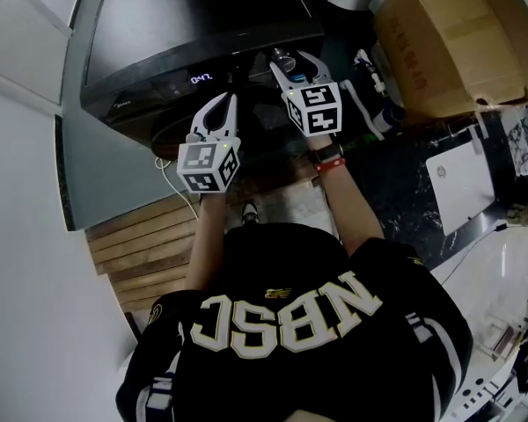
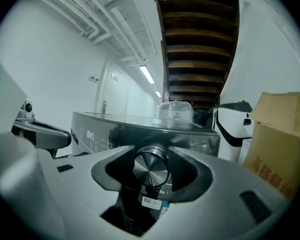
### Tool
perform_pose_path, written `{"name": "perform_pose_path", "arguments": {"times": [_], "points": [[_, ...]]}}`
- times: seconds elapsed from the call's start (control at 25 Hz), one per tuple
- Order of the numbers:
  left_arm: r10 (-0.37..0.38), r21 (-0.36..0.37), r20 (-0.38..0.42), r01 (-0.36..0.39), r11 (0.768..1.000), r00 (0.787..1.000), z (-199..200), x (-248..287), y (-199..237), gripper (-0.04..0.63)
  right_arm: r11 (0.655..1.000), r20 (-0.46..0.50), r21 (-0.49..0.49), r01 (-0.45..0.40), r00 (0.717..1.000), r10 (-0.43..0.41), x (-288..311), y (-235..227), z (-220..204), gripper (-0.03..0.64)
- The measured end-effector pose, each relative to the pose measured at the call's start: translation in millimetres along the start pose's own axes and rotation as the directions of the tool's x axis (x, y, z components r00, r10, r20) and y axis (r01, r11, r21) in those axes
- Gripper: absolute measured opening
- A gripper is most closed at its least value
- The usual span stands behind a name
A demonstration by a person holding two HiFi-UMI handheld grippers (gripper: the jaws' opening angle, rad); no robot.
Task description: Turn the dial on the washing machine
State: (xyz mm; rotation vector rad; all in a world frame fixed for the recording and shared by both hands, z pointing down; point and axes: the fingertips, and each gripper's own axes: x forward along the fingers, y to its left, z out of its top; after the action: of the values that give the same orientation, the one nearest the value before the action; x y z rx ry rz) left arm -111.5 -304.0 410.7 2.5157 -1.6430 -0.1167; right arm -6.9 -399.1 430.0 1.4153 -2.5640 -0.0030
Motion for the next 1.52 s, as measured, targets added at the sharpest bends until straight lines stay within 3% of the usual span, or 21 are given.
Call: {"name": "perform_pose_path", "arguments": {"times": [0.56,0.72,0.92,1.2,1.52], "points": [[-0.005,0.001,-0.009,0.005,1.000,1.000,-3,2,-6,0.014,0.996,0.021,0.085,-0.006,1.000,0.004,-1,-3,-2,0.210],[0.006,-0.004,-0.009,-0.006,1.000,1.000,-4,0,-4,0.014,0.986,0.054,0.165,0.001,0.998,-0.010,-2,-6,-3,0.207],[0.009,-0.013,-0.007,-0.009,1.000,1.000,-5,0,-2,0.014,0.933,0.105,0.361,-0.008,0.994,-0.032,-3,-13,-7,0.207],[0.001,-0.018,-0.004,-0.001,1.000,1.000,-4,1,-3,0.014,0.858,0.137,0.513,-0.029,0.989,-0.048,-8,-20,-4,0.206],[-0.004,-0.019,-0.006,0.004,1.000,1.000,-5,-1,-4,0.014,0.901,0.110,0.434,-0.009,0.993,-0.043,-8,-17,-2,0.204]]}}
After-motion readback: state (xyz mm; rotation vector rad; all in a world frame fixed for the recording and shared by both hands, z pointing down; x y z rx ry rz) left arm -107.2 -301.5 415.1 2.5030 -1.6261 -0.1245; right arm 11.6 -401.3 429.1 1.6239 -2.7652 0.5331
